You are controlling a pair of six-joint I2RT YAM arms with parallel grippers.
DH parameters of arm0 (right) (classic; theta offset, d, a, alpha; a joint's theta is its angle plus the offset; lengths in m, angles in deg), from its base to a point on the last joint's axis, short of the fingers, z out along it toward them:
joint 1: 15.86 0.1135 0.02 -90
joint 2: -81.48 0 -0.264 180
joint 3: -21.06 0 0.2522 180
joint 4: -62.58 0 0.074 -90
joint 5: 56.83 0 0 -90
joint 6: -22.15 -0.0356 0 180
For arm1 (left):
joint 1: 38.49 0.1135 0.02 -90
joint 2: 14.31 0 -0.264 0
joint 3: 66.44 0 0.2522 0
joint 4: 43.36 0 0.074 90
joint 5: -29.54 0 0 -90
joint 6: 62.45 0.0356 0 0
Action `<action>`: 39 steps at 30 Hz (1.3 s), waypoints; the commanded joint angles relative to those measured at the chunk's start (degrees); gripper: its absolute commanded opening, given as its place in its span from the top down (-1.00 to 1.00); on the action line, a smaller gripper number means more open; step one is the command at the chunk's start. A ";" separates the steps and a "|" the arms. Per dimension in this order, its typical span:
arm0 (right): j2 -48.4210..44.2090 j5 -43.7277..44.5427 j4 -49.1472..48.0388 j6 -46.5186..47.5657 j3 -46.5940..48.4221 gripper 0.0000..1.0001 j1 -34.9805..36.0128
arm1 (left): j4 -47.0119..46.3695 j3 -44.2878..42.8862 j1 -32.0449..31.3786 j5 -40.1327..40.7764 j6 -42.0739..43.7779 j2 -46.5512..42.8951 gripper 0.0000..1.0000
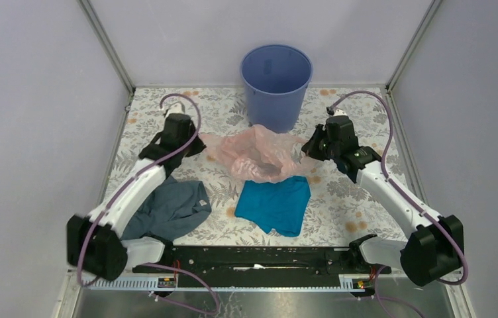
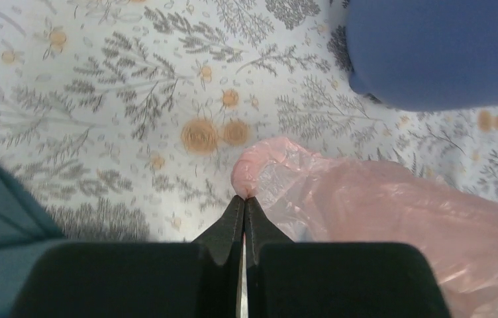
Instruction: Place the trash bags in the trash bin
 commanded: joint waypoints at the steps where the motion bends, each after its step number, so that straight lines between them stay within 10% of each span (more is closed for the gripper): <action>1: -3.07 0.07 5.34 -14.39 -2.23 1.00 -0.27 | 3.53 7.51 0.16 -2.35 -6.01 -9.44 1.00; 5: -0.81 -2.87 6.04 -23.53 -0.06 1.00 1.59 | 8.70 6.60 0.65 -3.64 -10.61 -12.52 1.00; 14: 11.28 20.16 11.14 -30.85 16.10 1.00 17.19 | 18.81 -10.58 4.80 -1.53 -8.89 -12.81 1.00; 18: 16.13 27.85 18.66 -16.25 42.83 1.00 21.42 | 23.28 -35.67 6.93 -0.77 -4.13 -12.01 1.00; 21: 12.09 20.57 5.30 4.14 53.46 1.00 27.72 | 16.29 -51.84 6.89 -7.12 -2.08 -16.41 1.00; 25: 2.72 7.95 -19.00 10.76 37.35 1.00 29.09 | 4.44 -39.53 7.02 -5.88 -0.87 -27.74 1.00; 33: 16.94 10.70 -16.68 5.13 15.67 1.00 29.09 | 8.65 14.05 7.03 -2.28 -12.62 -38.23 1.00; 36: 15.40 10.65 -20.31 3.33 11.79 1.00 29.09 | 8.77 17.20 7.22 -1.71 -13.46 -40.88 1.00; 39: 15.81 10.74 -14.60 7.76 23.70 1.00 29.09 | 9.85 2.46 7.37 -4.12 -8.81 -34.17 1.00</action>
